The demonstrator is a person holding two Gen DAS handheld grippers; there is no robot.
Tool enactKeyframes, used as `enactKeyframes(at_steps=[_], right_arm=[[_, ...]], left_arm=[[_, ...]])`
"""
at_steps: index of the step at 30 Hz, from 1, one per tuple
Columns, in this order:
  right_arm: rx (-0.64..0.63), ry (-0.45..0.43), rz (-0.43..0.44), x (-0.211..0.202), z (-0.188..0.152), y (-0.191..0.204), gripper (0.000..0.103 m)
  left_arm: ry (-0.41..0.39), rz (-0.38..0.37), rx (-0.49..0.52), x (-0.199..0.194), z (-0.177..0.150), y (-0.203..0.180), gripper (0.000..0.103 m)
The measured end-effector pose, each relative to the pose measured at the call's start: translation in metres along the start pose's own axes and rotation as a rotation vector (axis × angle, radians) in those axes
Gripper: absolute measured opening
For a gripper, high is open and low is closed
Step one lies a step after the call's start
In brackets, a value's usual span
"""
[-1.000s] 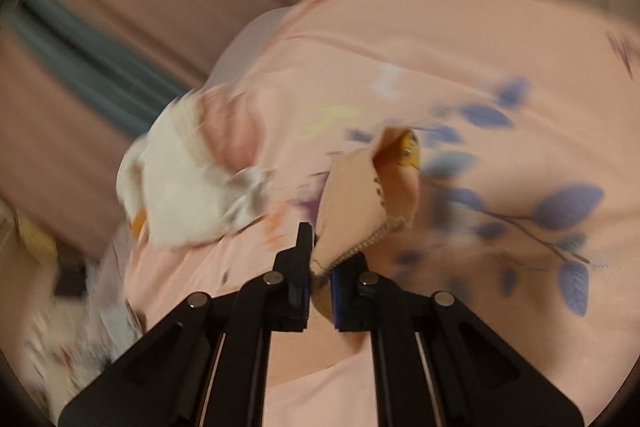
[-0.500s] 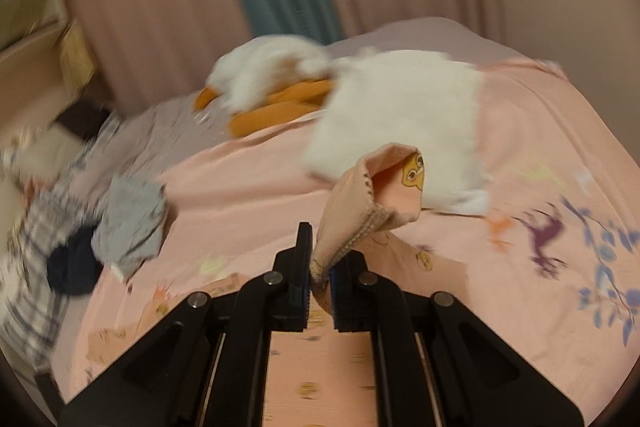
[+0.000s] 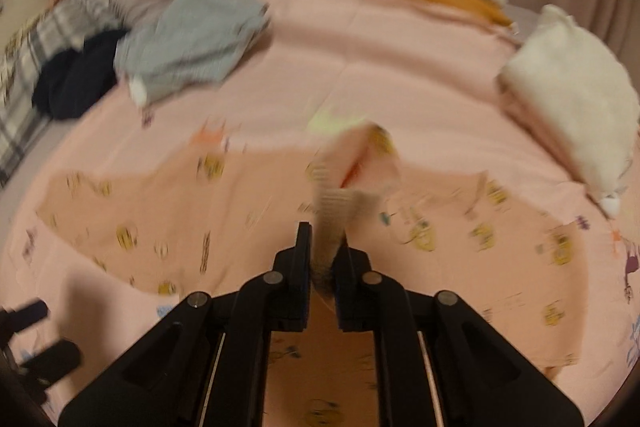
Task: Fold small clothes
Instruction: 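Fold the held sleeve across the shirt body and release with the right gripper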
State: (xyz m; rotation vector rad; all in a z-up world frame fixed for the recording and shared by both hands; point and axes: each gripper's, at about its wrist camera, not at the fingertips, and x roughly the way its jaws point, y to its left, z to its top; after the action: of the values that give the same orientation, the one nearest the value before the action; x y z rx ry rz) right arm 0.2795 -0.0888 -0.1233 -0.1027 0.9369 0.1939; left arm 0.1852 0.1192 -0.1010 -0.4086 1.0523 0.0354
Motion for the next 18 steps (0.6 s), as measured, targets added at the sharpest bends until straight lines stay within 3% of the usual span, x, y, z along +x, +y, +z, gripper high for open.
enactKeyframes(at_steps=[3,7,10,13,16,18], right_arm=[[-0.023,0.039,0.053,0.016,-0.007,0.015,0.013],[-0.032,0.128,0.156,0.031,-0.015,0.029,0.05],[-0.001,0.099,0.289,0.014,-0.02,0.017,0.05],[0.1,0.009,0.402,-0.016,-0.027,-0.018,0.056],[0.213,-0.055,0.388,-0.036,-0.04,-0.063,0.056],[0.258,-0.071,0.31,-0.04,-0.05,-0.091,0.054]], left_arm=[[-0.001,-0.002,-0.008,0.001,0.001,0.004,0.102],[0.003,-0.016,-0.02,0.002,0.003,0.007,0.102],[0.009,-0.03,-0.007,0.002,0.004,0.001,0.102],[0.017,-0.076,0.019,0.005,0.007,-0.013,0.102],[0.013,-0.119,0.048,0.009,0.012,-0.033,0.102],[0.011,-0.156,0.085,0.015,0.016,-0.056,0.102]])
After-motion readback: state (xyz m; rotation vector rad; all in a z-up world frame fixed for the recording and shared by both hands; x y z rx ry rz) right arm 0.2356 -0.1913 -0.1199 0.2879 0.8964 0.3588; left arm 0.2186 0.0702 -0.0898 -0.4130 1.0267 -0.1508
